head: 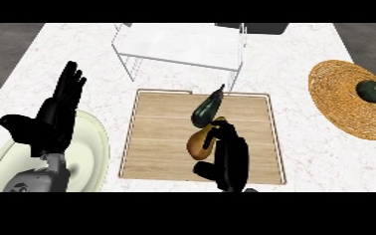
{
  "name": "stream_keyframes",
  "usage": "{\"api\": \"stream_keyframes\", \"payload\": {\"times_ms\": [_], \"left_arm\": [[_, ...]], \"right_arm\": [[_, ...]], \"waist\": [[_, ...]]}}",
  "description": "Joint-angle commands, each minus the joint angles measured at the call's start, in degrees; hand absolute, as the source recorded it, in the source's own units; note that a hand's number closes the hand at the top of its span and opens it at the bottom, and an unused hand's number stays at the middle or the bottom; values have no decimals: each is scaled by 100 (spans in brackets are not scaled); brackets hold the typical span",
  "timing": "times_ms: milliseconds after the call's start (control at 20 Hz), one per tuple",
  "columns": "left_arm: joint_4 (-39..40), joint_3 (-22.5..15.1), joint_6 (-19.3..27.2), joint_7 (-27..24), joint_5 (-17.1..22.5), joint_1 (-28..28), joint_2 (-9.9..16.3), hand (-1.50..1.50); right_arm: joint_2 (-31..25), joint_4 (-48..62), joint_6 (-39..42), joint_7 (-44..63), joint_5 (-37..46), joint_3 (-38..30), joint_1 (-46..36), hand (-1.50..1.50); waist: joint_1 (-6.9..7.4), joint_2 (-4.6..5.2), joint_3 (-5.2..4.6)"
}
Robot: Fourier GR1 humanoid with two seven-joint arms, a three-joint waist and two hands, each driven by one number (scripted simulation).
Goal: Pick the pear from the tray and place it in the tiered shelf
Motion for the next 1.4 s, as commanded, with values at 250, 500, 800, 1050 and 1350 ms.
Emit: {"api": "stream_keyframes", "payload": {"times_ms": [250,500,800,1050,1350], "left_arm": [[44,-340,-42,-3,-119,-148,-181,0],[131,-214,-28,46,-97,-301,-119,0],[274,-67,-128,-27,-14,-171,-9,0],[313,-10,28,107,-106,-292,-18,0],[216,143,-86,67,4,-157,120,0]], "right_arm": [[166,128,2110,1930,-1115,747,-1696,150],[173,-440,1488,2717,-1419,523,-2905,150],[177,-416,1483,3518,-805,9,-3904,150],[177,-185,1984,3703,-621,-290,-4510,150],[178,242,2155,3709,-578,-860,-5092,150]], "waist": [[482,179,87],[383,98,94],[165,18,73],[40,9,75],[39,30,80]]}}
